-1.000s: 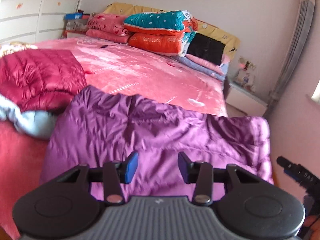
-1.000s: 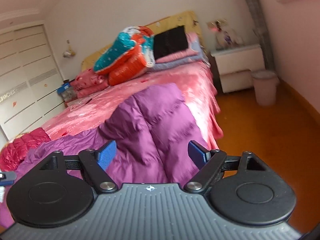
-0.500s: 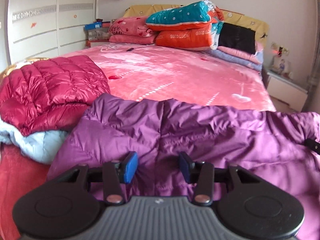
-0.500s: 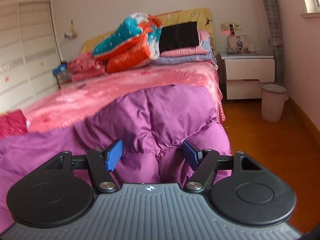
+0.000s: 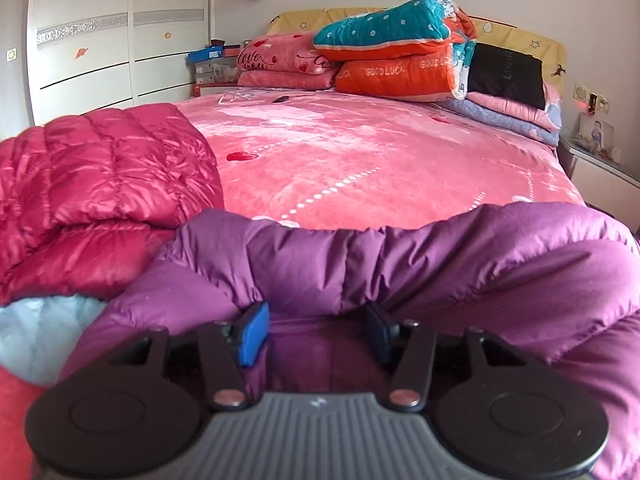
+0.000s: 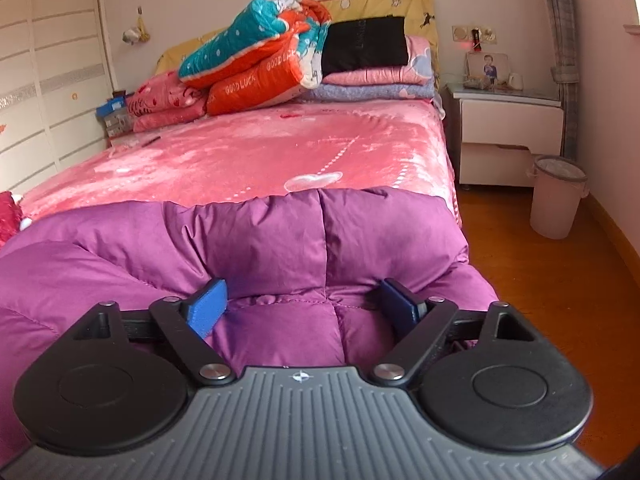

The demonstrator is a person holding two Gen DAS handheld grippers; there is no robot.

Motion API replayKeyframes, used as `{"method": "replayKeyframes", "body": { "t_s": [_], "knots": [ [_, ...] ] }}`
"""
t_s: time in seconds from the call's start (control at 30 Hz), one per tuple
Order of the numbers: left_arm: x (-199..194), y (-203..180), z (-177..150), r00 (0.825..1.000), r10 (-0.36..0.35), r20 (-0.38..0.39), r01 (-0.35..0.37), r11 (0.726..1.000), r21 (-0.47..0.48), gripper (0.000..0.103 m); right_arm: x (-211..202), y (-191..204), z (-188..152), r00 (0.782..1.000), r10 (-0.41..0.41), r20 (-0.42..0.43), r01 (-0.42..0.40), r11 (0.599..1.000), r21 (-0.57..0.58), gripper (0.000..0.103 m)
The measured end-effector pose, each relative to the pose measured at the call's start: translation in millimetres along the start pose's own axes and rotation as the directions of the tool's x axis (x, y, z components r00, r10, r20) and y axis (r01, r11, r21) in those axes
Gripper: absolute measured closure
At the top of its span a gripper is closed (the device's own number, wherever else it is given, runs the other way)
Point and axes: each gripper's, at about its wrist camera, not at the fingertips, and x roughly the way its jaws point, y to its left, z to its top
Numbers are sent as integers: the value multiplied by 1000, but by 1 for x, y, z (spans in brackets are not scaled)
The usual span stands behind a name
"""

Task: Fold large clothes

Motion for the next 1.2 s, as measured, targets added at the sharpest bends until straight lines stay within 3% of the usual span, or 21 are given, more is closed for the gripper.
{"method": "replayKeyframes", "body": {
  "t_s": [0.4, 0.6, 0.7, 0.83, 0.97, 1.2],
  "knots": [
    [34, 5, 0, 999, -31, 30, 32, 998, -52, 43, 44, -8, 5, 998, 36, -44, -34, 998, 53, 0],
    [21, 3, 8, 1000, -27, 1, 27, 999, -36, 42, 34, -11, 5, 998, 42, -43, -40, 998, 57, 0],
    [-4, 3, 18, 997, -65, 37, 68, 995, -77, 42, 25, -18, 11, 998, 42, -43, -39, 997, 74, 0],
    [-35, -25, 38, 987, -135, 91, 142, 987, -79, 38, 8, -21, 23, 998, 62, 21, -64, 990, 128, 0],
    [-34, -67, 48, 976, -205, 74, 211, 974, -81, 37, -7, -12, 30, 994, 83, 76, -91, 989, 112, 0],
    [8, -108, 38, 988, -155, -13, 154, 987, -37, 35, 7, 3, 22, 996, 85, 32, -86, 996, 30, 0]
  ]
}}
